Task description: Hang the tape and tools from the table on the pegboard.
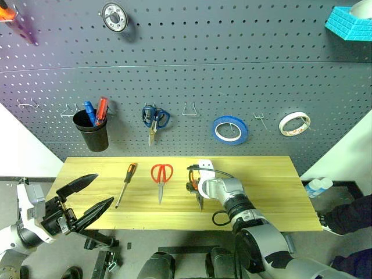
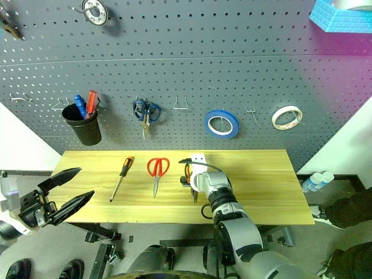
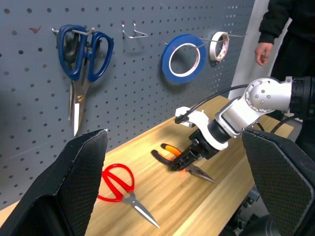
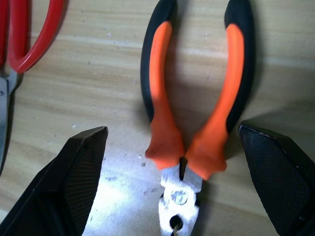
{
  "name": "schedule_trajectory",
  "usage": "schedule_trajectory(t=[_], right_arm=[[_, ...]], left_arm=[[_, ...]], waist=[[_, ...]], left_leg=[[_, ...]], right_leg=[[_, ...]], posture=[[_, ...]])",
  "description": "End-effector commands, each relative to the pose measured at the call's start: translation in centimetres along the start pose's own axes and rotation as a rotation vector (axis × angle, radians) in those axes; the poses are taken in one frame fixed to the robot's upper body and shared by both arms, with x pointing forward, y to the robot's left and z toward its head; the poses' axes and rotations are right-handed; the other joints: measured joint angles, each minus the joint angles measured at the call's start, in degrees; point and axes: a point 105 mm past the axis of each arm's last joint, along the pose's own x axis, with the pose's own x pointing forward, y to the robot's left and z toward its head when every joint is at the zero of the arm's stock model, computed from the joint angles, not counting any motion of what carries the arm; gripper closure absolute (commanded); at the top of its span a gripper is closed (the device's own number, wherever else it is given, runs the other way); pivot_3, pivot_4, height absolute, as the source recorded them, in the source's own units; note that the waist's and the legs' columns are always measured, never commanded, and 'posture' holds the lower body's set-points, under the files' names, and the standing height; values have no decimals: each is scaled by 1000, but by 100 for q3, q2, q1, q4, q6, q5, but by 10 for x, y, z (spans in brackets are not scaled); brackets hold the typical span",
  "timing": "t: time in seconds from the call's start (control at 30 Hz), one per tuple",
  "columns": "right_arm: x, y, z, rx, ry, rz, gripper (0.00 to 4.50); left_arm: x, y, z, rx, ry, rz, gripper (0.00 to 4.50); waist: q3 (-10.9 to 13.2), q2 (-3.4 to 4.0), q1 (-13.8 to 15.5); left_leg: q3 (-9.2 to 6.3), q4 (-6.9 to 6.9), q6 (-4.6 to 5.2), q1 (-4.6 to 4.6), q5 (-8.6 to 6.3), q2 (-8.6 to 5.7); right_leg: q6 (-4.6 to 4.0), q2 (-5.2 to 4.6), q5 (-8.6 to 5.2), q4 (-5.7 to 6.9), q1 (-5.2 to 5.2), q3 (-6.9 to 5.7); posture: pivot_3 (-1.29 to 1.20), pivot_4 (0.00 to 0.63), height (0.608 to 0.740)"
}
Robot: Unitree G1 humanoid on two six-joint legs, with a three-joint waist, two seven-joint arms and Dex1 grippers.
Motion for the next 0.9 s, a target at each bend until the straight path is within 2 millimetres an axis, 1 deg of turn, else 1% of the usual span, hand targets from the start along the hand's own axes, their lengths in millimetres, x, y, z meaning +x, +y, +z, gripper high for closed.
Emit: schedule_trajectory(t=[0.03,0.3,0.43,0.5,0.57,0.6,0.77,0.9], right_arm=[[-1,8,10,-41,-27,4,42],[2,4,3,-75,-4,-26,42],[3,2,2,-148,0,-45,891],[4,1,0,-167,8,-57,1647],[4,-4,0,-208,7,-87,2307],[4,-6,0,-232,6,-101,2460],[3,-17,2,-289,-6,-158,2462],[4,-17,3,-322,-14,-155,2462]], left_arm=[[3,-3,9,37,-17,-15,0],[5,-4,10,40,-18,-13,0],[7,-4,11,45,-20,-16,0],[8,-4,11,46,-21,-15,0],[8,-3,12,48,-24,-13,0],[9,-3,13,50,-25,-14,0],[10,-2,15,53,-33,-11,0],[10,-1,14,45,-34,-9,0]], waist=[[5,-2,-4],[43,-9,1],[53,-18,1],[54,-21,-2],[54,-22,0],[54,-22,-2],[55,-22,6],[57,-25,11]], left_leg=[[0,-2,0,0,0,0],[0,-8,0,2,0,0],[0,-9,0,2,0,0],[0,-10,0,2,0,0],[0,-13,0,2,0,0],[0,-15,0,4,0,0],[-1,-19,-3,5,2,0],[-1,-19,-6,5,3,0]], right_leg=[[0,0,0,0,-1,0],[-2,0,-1,-2,-2,0],[-3,0,-1,-3,-2,0],[-3,0,-1,-4,-2,0],[-3,0,-2,-5,-3,0],[-3,-1,-2,-6,-3,0],[-5,-1,-3,-6,-2,0],[-5,-2,-3,-8,-1,0]], posture=[[155,101,740],[158,105,740],[155,107,740],[155,107,740],[154,107,740],[152,109,740],[149,110,740],[149,110,740]])
